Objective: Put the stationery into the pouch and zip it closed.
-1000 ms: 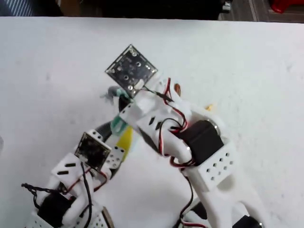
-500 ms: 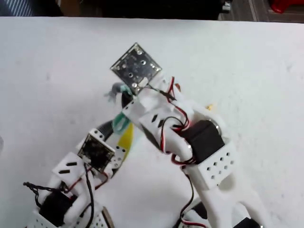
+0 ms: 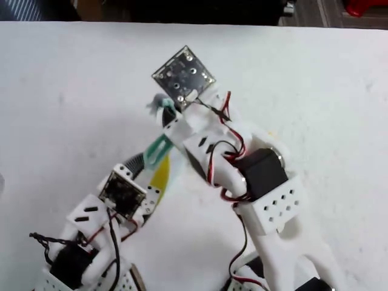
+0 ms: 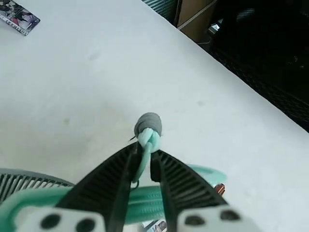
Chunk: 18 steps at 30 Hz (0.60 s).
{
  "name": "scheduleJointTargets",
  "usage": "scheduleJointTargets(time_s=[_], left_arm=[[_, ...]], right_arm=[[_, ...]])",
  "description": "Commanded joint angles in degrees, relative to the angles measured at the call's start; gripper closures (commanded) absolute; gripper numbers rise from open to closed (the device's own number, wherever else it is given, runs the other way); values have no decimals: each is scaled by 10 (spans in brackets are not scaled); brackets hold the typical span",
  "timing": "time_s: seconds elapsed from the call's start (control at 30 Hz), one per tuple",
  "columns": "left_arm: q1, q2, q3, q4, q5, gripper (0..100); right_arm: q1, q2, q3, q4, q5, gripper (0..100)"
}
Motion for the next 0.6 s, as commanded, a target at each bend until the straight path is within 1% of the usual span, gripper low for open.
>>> scheduleJointTargets(time_s=[0.0,0.2,0.57], left_arm=[[-2,-7,-6,-3,-11,977],[-2,-7,-6,-3,-11,977],[-2,-7,-6,-3,-11,977]], right_arm=[[42,7,-3,-21,1,981],[95,11,-2,-45,-3,981],[103,11,-2,-58,-3,981]])
